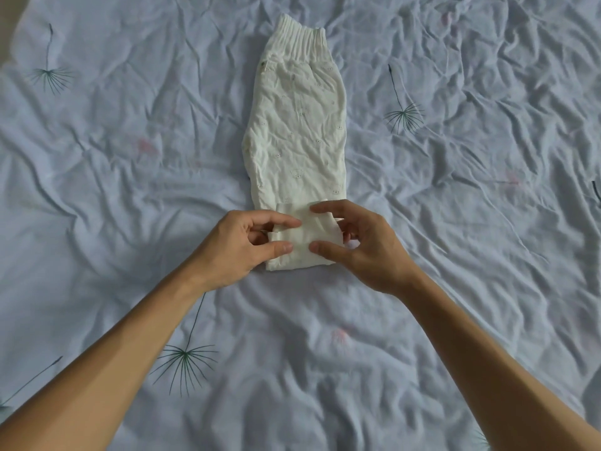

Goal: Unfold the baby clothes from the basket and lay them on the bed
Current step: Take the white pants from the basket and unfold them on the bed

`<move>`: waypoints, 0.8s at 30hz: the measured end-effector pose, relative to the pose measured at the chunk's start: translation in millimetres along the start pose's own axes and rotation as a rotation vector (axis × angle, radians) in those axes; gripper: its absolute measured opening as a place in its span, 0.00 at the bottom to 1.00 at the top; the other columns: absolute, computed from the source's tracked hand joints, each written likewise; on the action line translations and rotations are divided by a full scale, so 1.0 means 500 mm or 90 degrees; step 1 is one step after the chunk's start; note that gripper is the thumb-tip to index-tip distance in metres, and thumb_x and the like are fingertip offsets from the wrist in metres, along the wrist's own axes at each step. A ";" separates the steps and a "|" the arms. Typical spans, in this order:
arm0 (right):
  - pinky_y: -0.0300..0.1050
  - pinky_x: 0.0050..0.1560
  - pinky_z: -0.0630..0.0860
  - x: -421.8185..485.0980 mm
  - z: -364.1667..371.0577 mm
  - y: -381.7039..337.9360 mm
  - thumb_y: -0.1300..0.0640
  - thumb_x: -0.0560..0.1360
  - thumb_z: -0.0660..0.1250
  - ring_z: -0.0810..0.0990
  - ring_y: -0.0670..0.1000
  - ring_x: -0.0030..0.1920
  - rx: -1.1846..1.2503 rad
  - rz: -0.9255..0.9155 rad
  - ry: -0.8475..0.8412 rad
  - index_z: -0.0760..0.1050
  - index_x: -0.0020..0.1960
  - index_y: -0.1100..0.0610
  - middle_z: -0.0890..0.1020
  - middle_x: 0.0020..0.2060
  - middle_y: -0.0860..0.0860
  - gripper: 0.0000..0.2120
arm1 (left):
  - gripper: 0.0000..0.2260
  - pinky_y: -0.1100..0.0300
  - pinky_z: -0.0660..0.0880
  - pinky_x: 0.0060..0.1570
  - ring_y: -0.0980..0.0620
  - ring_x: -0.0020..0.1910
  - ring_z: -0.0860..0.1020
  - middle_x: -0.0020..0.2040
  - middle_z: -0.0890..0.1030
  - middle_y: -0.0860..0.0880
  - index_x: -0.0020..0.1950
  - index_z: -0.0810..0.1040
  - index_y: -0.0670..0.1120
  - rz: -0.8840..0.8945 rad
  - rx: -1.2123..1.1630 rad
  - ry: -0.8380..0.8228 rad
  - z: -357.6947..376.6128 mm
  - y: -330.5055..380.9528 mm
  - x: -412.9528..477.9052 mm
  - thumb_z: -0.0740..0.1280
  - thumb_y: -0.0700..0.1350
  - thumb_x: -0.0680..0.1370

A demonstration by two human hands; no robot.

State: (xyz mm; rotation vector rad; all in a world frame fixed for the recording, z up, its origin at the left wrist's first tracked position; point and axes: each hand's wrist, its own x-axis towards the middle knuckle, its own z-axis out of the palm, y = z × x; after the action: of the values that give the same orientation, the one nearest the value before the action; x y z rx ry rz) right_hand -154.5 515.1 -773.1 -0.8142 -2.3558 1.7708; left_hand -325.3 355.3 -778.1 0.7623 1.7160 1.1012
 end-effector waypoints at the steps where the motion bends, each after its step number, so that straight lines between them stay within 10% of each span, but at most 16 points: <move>1: 0.40 0.47 0.79 -0.003 0.002 -0.001 0.55 0.72 0.79 0.81 0.44 0.42 -0.008 -0.004 0.001 0.80 0.61 0.46 0.84 0.46 0.38 0.19 | 0.15 0.74 0.74 0.40 0.65 0.33 0.78 0.44 0.86 0.62 0.56 0.85 0.57 -0.003 0.003 0.000 0.002 -0.002 -0.006 0.77 0.39 0.74; 6: 0.38 0.45 0.75 -0.027 0.010 0.008 0.54 0.72 0.79 0.77 0.44 0.39 -0.031 0.004 0.010 0.81 0.57 0.44 0.82 0.41 0.42 0.15 | 0.16 0.63 0.82 0.49 0.48 0.46 0.87 0.55 0.86 0.46 0.53 0.86 0.62 -0.009 -0.035 0.013 0.006 -0.008 -0.023 0.79 0.43 0.71; 24: 0.34 0.54 0.74 -0.131 0.047 0.034 0.53 0.70 0.79 0.78 0.44 0.57 -0.092 0.004 -0.045 0.82 0.55 0.46 0.78 0.51 0.41 0.14 | 0.17 0.62 0.82 0.37 0.47 0.46 0.87 0.49 0.89 0.46 0.62 0.82 0.55 -0.106 -0.147 0.017 0.026 -0.029 -0.054 0.72 0.54 0.73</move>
State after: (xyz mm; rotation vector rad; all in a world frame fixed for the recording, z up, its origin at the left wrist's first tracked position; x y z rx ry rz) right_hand -101.0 467.7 -780.1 -0.7893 -2.5531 1.6739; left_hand -303.0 330.9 -783.3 0.4548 1.6087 1.1732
